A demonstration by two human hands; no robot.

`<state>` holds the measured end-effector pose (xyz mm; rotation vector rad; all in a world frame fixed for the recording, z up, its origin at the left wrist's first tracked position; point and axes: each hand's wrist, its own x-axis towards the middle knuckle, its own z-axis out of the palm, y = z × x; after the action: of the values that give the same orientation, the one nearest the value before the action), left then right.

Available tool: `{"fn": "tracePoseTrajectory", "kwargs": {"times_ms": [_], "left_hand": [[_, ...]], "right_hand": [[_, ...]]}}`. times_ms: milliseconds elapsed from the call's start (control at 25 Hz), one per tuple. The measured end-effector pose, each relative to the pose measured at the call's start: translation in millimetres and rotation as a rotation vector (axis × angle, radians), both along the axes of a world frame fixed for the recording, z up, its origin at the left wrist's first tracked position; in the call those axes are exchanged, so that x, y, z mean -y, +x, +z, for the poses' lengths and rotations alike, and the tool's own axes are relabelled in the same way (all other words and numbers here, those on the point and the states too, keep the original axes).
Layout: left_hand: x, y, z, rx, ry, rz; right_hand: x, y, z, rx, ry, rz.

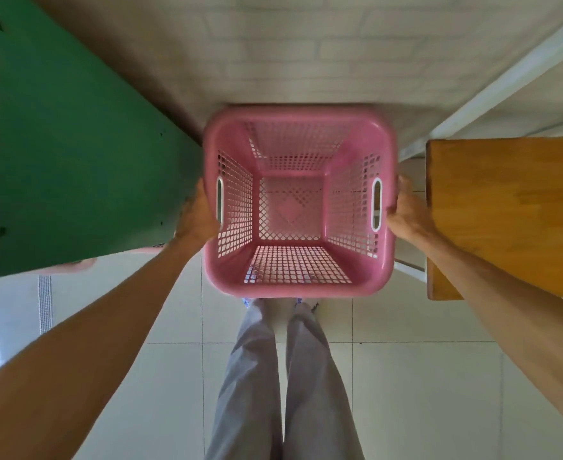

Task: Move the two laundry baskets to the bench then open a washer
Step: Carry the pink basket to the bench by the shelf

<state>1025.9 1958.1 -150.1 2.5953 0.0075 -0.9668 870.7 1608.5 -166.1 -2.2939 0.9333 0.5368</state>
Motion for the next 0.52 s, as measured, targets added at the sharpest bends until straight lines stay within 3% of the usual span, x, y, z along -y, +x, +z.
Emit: {"fn": "tracePoseTrajectory", "kwargs": {"times_ms": [320,520], "left_hand": [[-2.7,5.9,-12.6,0.003,-0.007,-0.033],[10.9,-4.0,77.0,0.024,-0.119,-0.203]], "right_hand": [[3.3,5.1,-9.5,0.016,-0.029,0.021],[-10.8,4.2,90.7,-0.086,0.019,-0.009]]}}
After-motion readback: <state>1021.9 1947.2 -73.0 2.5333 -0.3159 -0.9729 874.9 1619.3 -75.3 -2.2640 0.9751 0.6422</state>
